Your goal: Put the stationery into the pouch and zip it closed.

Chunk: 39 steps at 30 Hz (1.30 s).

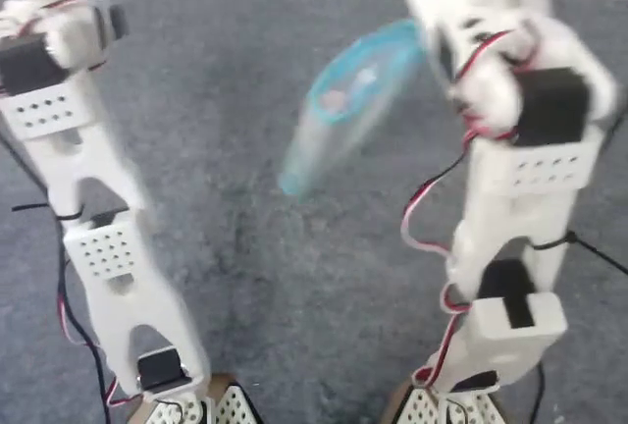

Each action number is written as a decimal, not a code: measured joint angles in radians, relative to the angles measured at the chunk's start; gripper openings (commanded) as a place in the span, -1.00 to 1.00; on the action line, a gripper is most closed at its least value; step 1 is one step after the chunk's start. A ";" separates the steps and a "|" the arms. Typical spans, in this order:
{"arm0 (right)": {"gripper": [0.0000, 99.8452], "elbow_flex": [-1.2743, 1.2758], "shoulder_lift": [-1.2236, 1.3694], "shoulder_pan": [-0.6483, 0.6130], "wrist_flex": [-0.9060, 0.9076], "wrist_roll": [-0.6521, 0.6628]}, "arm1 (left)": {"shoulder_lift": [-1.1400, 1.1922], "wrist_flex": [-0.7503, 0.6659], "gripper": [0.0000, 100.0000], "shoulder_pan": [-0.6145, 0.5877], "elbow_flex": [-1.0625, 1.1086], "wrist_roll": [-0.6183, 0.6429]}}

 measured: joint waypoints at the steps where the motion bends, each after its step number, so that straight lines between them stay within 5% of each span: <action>1: -0.98 0.026 0.000 0.029 0.012 0.000 | -0.006 0.000 -0.52 0.031 0.000 0.014; 15: -0.98 0.508 -0.002 0.184 -0.018 0.075 | -0.023 0.000 -0.52 0.325 0.029 0.080; 25: -0.99 0.531 -0.002 0.186 -0.112 -0.025 | -0.265 0.000 -0.52 0.505 0.063 0.081; 30: -0.99 0.531 -0.026 0.124 -0.130 -0.129 | -0.528 0.000 -0.47 0.597 0.434 0.081; 39: -0.99 0.358 -0.037 -0.020 -0.021 -0.117 | -1.125 -0.089 -0.37 0.623 1.313 -0.084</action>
